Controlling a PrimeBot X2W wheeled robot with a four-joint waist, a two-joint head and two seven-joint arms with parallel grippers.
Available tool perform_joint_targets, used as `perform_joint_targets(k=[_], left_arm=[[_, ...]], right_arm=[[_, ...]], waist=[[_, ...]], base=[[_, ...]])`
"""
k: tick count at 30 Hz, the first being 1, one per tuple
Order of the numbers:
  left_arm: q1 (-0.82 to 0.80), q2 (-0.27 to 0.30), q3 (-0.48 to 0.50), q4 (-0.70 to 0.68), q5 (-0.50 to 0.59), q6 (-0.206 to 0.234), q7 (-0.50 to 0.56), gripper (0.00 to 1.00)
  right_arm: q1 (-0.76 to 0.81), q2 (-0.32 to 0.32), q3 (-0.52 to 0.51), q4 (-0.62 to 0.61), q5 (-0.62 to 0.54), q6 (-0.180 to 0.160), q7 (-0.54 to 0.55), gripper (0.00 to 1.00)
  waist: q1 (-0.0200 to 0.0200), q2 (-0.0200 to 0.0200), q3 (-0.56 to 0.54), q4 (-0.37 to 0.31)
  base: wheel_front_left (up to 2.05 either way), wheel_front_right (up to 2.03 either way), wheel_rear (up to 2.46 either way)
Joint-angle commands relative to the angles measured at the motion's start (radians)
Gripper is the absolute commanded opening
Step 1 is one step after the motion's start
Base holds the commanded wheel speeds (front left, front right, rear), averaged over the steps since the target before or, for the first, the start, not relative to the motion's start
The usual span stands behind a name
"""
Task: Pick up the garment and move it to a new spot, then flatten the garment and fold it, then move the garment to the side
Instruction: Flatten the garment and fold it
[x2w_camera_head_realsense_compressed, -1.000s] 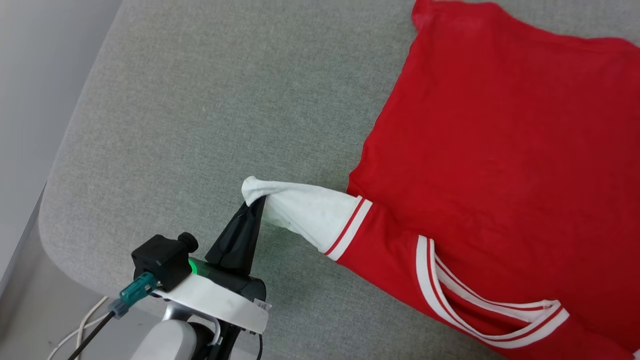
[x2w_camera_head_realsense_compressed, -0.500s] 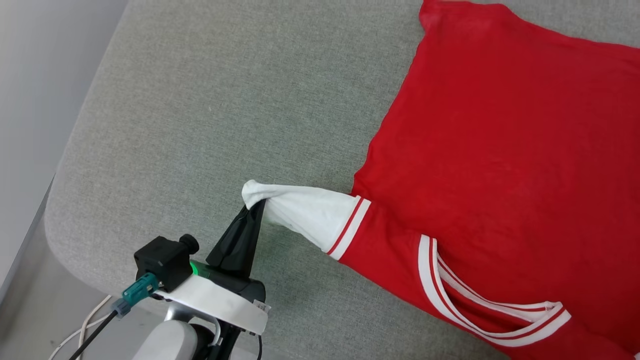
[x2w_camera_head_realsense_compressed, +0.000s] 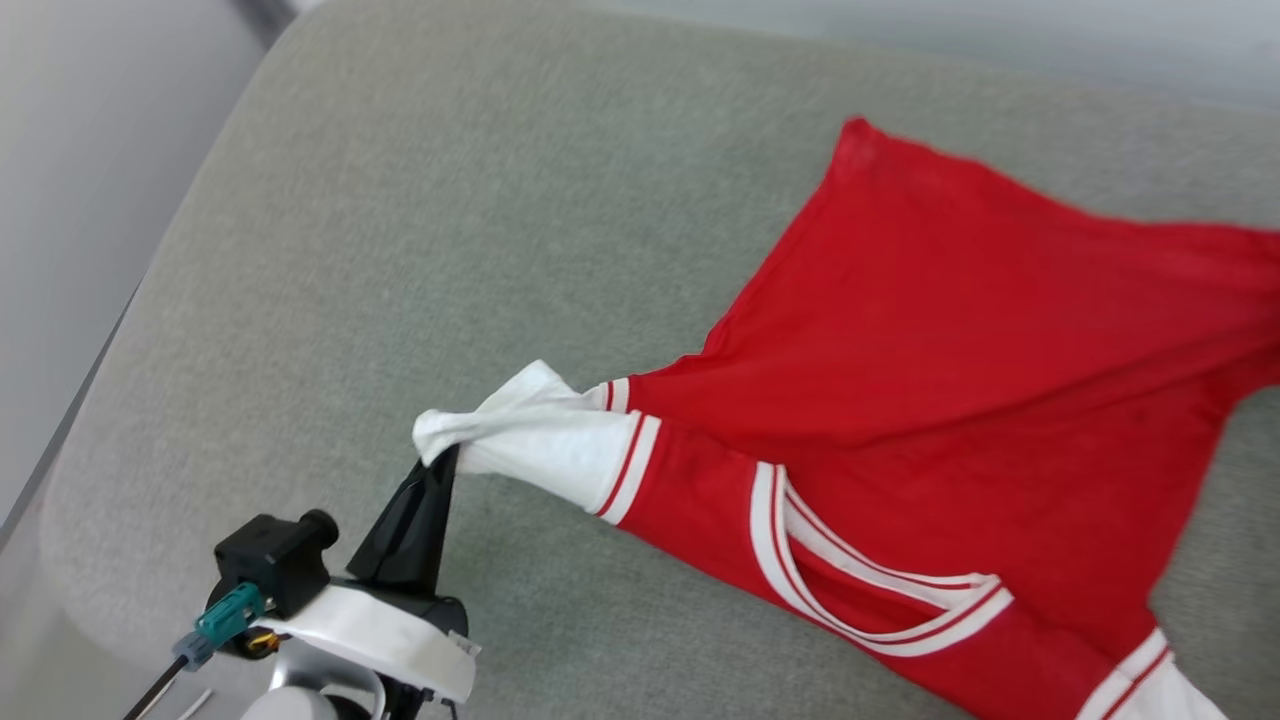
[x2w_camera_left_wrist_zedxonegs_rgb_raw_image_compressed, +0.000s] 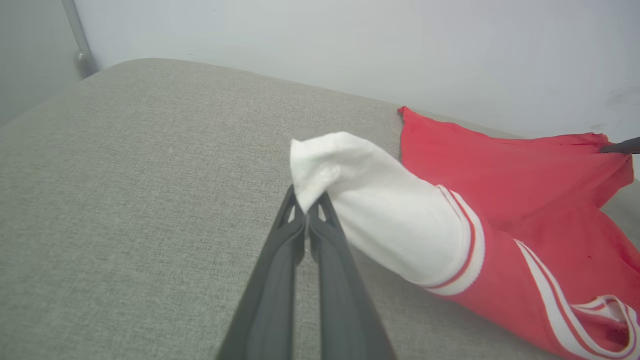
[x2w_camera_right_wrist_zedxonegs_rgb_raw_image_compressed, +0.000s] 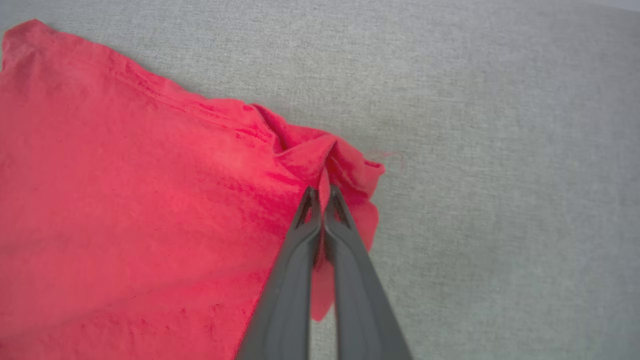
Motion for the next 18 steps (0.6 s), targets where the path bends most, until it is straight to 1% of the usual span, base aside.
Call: perform_joint_targets(k=[1,6,9,14,18], left_arm=[[0.009,0.006,0.007,-0.003,0.002,0.004,0.001,0.0],[0.069,0.029,0.024,-0.013,-0.015,0.035,0.027,0.0],[0.103,0.042,0.04,-0.021,-0.027,0.05,0.04,0.0],[0.146,0.053,0.073,-0.008,-0.059,0.07,0.052,0.0],[0.167,0.065,0.088,0.011,-0.073,0.083,0.06,0.0]], right_arm=[[0.021,-0.009,0.0,-0.005,0.005,0.0,0.001,0.0],[0.228,-0.021,0.016,-0.121,0.074,-0.001,0.0,0.0],[0.37,-0.013,0.017,-0.211,0.11,0.0,0.001,0.0],[0.599,0.033,0.008,-0.347,0.142,0.0,-0.018,0.0],[0.767,0.101,-0.019,-0.414,0.148,-0.001,-0.045,0.0]], waist=[[0.0,-0.0001,-0.057,-0.054],[0.0,-0.0001,-0.135,-0.128],[0.0,-0.0001,-0.163,-0.177],[0.0,-0.0001,-0.196,-0.25],[0.0,-0.0001,-0.211,-0.295]], base=[[0.0,0.0,0.0],[0.0,0.0,0.0],[0.0,0.0,0.0],[0.0,0.0,0.0],[0.0,0.0,0.0]])
